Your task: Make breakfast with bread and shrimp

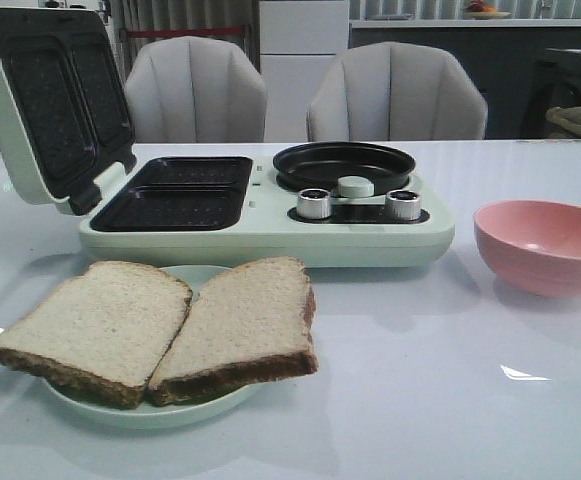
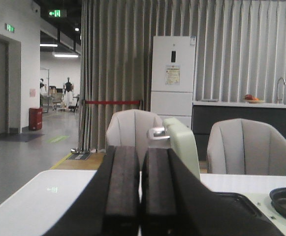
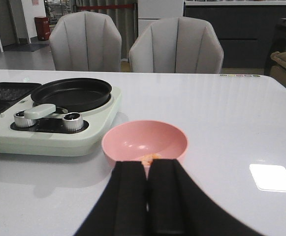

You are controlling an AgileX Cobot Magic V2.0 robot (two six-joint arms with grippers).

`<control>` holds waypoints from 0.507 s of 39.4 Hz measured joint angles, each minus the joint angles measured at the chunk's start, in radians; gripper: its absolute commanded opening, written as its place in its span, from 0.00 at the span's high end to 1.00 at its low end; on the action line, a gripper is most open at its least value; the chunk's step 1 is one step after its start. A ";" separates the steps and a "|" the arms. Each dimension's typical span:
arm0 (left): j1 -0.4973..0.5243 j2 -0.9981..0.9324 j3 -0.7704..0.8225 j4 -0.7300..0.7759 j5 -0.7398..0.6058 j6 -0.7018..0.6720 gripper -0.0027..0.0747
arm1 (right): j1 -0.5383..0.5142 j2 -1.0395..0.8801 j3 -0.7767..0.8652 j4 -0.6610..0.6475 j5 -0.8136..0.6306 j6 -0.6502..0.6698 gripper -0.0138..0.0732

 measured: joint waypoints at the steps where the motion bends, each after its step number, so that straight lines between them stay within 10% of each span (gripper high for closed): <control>1: 0.000 0.000 -0.019 0.000 0.018 0.000 0.82 | 0.000 0.000 0.000 0.000 0.000 0.000 0.66; 20: -0.024 0.155 -0.410 0.000 0.507 0.000 0.82 | 0.000 0.000 0.000 0.000 0.000 0.000 0.66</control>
